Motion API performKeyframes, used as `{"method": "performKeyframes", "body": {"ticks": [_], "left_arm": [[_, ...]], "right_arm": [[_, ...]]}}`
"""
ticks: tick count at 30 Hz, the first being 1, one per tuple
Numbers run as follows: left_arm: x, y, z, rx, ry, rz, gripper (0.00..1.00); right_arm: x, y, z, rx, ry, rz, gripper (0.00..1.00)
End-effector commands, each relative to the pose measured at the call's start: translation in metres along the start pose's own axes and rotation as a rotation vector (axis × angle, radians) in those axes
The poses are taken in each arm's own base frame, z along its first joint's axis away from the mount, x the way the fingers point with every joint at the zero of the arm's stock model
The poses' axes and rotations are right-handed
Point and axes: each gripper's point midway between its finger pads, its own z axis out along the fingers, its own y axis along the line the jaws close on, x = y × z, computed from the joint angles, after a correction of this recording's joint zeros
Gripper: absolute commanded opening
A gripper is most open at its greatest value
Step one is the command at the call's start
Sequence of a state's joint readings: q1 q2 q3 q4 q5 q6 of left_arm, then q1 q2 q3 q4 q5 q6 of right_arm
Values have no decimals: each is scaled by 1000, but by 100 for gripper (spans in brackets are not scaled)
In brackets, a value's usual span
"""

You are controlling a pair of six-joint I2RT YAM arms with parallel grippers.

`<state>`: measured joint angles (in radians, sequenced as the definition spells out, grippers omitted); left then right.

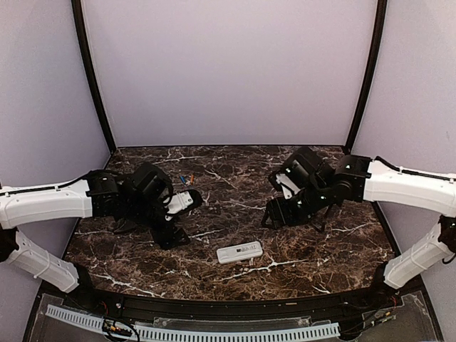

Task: Load the batteries into the remote control
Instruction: Pick up the remote control from the center of the board.

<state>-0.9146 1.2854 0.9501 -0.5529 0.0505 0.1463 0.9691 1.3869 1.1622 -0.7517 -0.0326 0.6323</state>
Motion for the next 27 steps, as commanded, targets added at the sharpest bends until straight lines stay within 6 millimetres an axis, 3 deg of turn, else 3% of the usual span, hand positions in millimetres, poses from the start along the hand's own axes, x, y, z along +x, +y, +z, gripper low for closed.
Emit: {"method": "performKeyframes", "body": {"ticks": [1,9,15,18,22,27], "left_arm": [[13,-21,3,102,20,54,78],[20,-43,15,154,3,135,78],[9,-58,26,206,-31,176,80],[-2,-62,34,223,-51,212,90],[-19,-63,56,234,-57,262,94],[-20,-70,96,277,-11,293,99]], "right_arm": [[10,-3,5,-33,-24,212,59],[27,-13,30,26,18,215,54],[30,-12,48,17,36,156,54],[29,-12,50,12,28,135,56],[31,-18,54,11,36,125,60],[30,-30,51,33,29,132,63]]}}
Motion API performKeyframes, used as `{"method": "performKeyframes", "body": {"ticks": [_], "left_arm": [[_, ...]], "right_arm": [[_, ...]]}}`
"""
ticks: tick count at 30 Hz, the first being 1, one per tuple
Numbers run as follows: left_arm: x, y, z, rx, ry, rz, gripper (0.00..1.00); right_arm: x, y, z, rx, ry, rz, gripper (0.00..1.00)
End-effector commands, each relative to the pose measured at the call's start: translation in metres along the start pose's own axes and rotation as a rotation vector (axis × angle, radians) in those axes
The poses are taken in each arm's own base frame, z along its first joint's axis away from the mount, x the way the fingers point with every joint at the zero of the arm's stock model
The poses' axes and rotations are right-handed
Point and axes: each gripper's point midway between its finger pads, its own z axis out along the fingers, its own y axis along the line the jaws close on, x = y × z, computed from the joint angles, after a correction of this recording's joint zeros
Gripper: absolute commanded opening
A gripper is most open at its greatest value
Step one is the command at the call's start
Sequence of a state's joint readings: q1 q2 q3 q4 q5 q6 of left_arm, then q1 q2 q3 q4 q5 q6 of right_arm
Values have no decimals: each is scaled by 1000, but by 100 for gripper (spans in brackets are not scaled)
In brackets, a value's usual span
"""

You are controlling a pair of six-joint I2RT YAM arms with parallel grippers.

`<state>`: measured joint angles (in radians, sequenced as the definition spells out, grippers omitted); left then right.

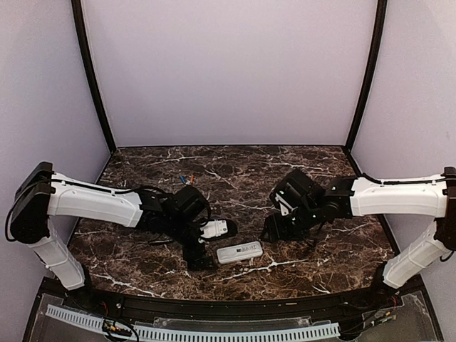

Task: Load the batteries into the remote control
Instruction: Pick up the remote control from the center of the board.

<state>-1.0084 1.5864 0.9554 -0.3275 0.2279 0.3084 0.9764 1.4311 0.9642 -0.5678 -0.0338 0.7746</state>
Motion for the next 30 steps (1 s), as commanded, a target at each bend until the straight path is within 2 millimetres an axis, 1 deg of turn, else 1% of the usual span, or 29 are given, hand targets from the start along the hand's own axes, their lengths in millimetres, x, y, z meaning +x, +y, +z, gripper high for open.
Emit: {"method": "performKeyframes", "body": {"ticks": [1,2,3,4,7,10,13,14,16,17,18,19,20,21,22,23,24,25,26,27,28,30], "left_arm": [[-19,-1,24,36,-37,77,99],[-24,-1,26,33,-55,95,99],[-22,-1,31,34,-52,100,99],[-27,2,33,20,-75,114,99],[-23,6,45,7,-72,135,99],[-14,7,61,23,-26,145,98],[-7,9,77,44,23,125,93],[-7,8,79,49,27,120,92],[-1,6,84,68,42,107,86],[-1,4,84,77,42,106,80],[1,3,84,80,46,105,76],[3,2,85,82,49,105,69],[4,2,85,82,53,103,65],[5,2,86,83,56,103,58],[7,2,86,88,64,101,55],[8,0,85,95,72,99,48],[7,0,84,100,72,98,46],[8,-3,83,112,79,97,38],[6,-2,82,113,75,97,29],[4,-2,80,108,73,94,23],[-2,0,77,97,56,96,12],[-15,5,70,63,16,97,2]], "right_arm": [[-6,-7,-2,-3,-25,-2,62],[-7,-7,-4,-9,-31,4,62],[-8,-5,-5,-21,-36,4,61],[-9,-3,-7,-37,-45,3,61],[-12,2,-9,-69,-67,1,60],[-14,-1,-7,-50,-62,-1,60],[-14,-5,-3,-24,-42,-11,60],[-14,-5,-1,-17,-35,-16,60],[-15,-6,-1,-5,-25,-29,60],[-15,-6,-2,2,-22,-34,60],[-15,-8,-2,9,-21,-33,60],[-16,-8,-3,12,-25,-31,60],[-17,-9,-4,11,-30,-28,60],[-17,-10,-5,9,-35,-21,59],[-19,-10,-6,3,-42,-12,60],[-20,-11,-7,-3,-47,-4,60],[-21,-12,-7,-9,-51,6,59],[-22,-13,-8,-17,-56,15,60],[-23,-14,-8,-25,-60,24,60],[-25,-15,-9,-33,-64,31,60],[-25,-15,-10,-39,-66,35,60],[-29,-16,-14,-47,-77,42,61]]}}
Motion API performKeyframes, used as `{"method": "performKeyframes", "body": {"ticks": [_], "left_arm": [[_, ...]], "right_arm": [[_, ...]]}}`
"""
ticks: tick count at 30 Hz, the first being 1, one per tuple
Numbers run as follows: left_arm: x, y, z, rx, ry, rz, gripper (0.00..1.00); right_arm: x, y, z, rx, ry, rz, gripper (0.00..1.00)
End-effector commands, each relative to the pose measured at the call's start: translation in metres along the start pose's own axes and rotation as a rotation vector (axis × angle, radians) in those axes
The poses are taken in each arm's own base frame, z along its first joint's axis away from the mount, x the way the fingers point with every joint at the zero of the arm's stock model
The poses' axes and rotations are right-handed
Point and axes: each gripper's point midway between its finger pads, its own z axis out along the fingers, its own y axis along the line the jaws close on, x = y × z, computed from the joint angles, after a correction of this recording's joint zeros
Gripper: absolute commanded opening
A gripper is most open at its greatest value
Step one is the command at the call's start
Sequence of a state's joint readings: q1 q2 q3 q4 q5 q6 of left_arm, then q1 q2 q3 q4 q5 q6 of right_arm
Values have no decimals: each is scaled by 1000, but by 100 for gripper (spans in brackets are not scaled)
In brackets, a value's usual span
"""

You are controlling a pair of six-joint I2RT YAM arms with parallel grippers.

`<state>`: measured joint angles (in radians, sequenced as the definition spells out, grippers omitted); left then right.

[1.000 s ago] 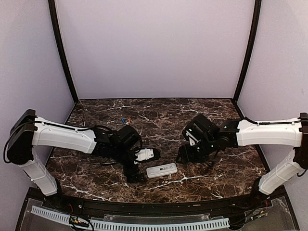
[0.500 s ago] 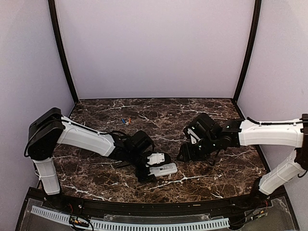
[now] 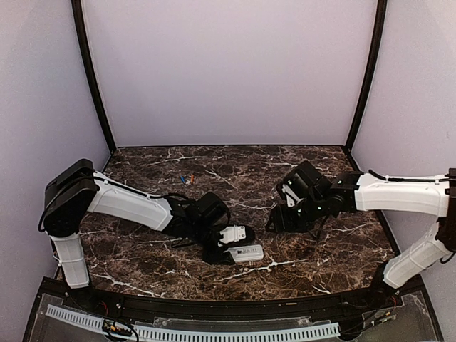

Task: Load the batteries into the remote control
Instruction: Pick up the remote control from the center of the board, then pass from the left arm to the right

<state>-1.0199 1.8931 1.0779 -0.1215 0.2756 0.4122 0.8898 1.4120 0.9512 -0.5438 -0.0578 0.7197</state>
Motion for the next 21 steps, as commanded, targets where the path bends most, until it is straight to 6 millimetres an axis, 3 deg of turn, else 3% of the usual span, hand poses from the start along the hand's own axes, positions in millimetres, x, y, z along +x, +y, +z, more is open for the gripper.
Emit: {"method": "performKeyframes", "body": {"ticks": [1,3,6,10,13,15,18,21], "left_arm": [[1,-4,-9,-4,22,-26,1],[-18,5,-22,-57,-50,-23,0],[-54,21,-61,-186,-209,-35,0],[-112,32,-138,-348,-562,-16,0],[-129,31,-177,-401,-680,-6,0],[-135,34,-189,-436,-701,-3,0],[-138,41,-201,-494,-717,0,0],[-139,40,-208,-509,-731,16,0]], "right_arm": [[-12,2,-12,-47,-46,24,61],[-19,6,-20,-69,-70,20,63],[-33,18,-39,-126,-134,12,67],[-62,47,-78,-268,-288,-5,75],[-82,78,-111,-405,-407,-65,79],[-86,105,-124,-478,-442,-150,82],[-86,144,-134,-557,-475,-267,86],[-91,163,-130,-550,-488,-303,83]]}}
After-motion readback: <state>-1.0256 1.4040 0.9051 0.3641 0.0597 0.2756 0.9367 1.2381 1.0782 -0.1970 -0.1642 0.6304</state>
